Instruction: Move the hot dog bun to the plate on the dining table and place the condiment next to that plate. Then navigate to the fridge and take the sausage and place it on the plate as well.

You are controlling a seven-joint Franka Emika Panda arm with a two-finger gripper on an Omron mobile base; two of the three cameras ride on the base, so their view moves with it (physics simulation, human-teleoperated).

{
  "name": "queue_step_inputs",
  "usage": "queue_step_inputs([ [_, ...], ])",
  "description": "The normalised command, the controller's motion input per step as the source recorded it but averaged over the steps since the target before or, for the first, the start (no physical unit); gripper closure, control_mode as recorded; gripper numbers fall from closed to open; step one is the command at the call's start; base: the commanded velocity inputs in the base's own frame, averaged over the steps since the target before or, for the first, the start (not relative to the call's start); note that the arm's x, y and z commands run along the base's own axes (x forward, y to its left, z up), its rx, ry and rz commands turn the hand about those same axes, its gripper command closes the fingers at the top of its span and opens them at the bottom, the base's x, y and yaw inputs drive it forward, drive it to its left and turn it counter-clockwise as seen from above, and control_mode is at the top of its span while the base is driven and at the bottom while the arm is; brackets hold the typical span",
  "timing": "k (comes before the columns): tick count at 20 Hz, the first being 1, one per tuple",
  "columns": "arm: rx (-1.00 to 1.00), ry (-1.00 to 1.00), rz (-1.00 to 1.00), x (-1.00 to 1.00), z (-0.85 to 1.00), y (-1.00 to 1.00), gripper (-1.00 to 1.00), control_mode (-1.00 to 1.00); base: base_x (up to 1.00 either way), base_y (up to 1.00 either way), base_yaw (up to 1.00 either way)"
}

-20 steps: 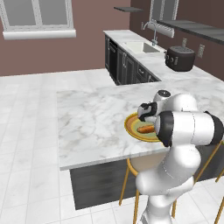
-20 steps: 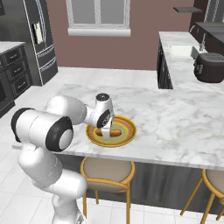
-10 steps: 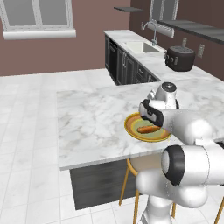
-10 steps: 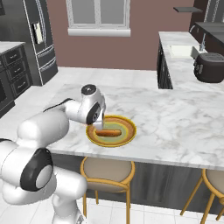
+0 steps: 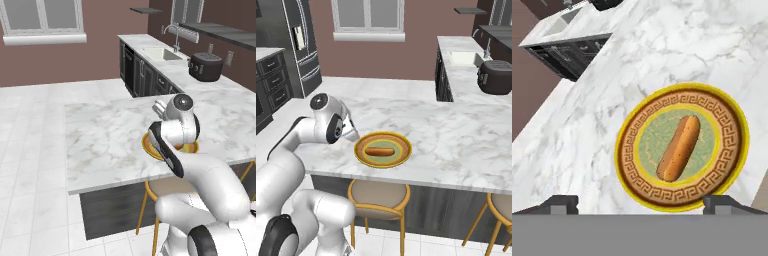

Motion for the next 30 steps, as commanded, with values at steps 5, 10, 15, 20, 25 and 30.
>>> queue_step_inputs([
  [5, -0.43, -0.1, 0.49, -0.57, 0.61, 0.36, -1.0, -1.0, 0.0, 0.0, 0.0],
  [10, -0.32, -0.15, 0.49, -0.76, 0.42, 0.04, -1.0, -1.0, 0.0, 0.0, 0.0],
  [15, -0.21, -0.14, 0.49, -0.82, 0.03, 0.02, -1.0, -1.0, 0.0, 0.0, 0.0],
  [20, -0.12, -0.19, 0.12, -0.8, 0.0, 0.02, -1.0, -1.0, 0.0, 0.0, 0.0],
  [25, -0.1, -0.03, -0.11, -0.35, 0.24, 0.17, -1.0, -1.0, 0.0, 0.0, 0.0],
  [30, -0.04, 0.0, -0.08, -0.16, 0.1, 0.01, -1.0, -1.0, 0.0, 0.0, 0.0],
])
